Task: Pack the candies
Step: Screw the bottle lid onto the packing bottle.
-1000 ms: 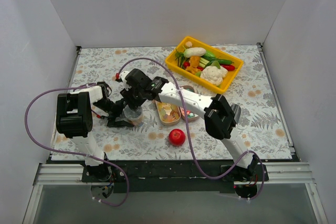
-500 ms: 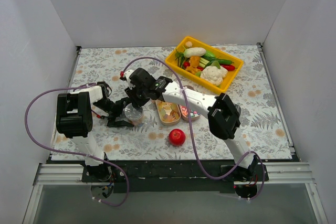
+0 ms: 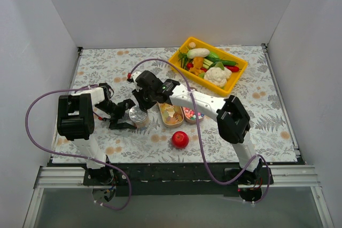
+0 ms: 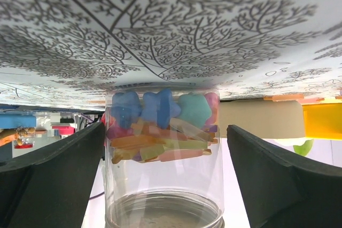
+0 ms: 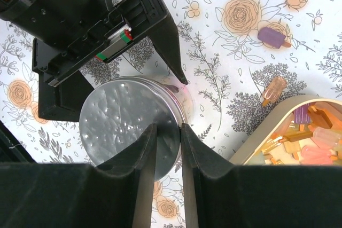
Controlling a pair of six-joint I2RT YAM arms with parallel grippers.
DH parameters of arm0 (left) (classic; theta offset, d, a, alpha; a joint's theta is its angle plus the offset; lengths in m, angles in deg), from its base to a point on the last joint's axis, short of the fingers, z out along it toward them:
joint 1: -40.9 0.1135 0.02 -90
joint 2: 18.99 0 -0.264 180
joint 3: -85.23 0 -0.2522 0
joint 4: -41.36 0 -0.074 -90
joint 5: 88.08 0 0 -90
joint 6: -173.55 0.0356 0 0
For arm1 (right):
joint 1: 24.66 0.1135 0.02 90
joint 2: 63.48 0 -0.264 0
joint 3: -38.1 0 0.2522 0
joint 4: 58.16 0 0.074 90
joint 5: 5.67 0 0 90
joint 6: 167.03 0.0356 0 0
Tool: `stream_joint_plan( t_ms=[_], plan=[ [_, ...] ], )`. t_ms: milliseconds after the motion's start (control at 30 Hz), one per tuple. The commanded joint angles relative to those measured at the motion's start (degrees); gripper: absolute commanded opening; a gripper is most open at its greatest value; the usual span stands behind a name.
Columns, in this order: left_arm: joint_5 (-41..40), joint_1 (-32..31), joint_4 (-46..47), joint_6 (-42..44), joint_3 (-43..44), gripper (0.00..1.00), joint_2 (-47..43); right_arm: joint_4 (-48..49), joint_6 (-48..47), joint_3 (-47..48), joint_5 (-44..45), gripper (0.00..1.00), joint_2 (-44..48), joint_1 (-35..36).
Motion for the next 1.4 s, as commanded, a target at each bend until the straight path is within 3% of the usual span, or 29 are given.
stream_joint_plan(
  t_ms=[0,267,667,867,1233,1300,1367],
  plan=[
    [5.10,0.27,5.57,-1.78,-4.34,0.96,7.81,-15.46,1.10,-4.40,2.27,0.10,-4.29,1.27],
    [8.87,-2.10,3.19,-0.88,-3.98,0.98,5.44,-19.50,2.95,7.10,4.74,0.09,-9.91,1.27],
    [8.88,-5.62,2.14,-2.65,-3.36,0.79,8.25,-17.58,3.74,4.48,5.79,0.10,-6.93,1.27],
    [8.61,-5.62,2.23,-3.00,-3.98,0.75,8.16,-13.79,3.65,4.56,8.08,0.30,-2.89,1.01],
    [8.44,-5.62,2.67,-2.74,-4.51,0.76,8.87,-10.62,0.49,8.60,3.42,0.52,-1.30,0.92],
    [8.44,-5.62,2.84,-2.74,-4.42,0.76,8.96,-10.80,0.75,9.13,2.72,0.49,-1.92,0.92],
    [8.44,-5.62,2.84,-2.82,-4.42,0.76,8.96,-10.54,1.36,8.70,3.07,0.38,-2.18,0.83]
  ],
)
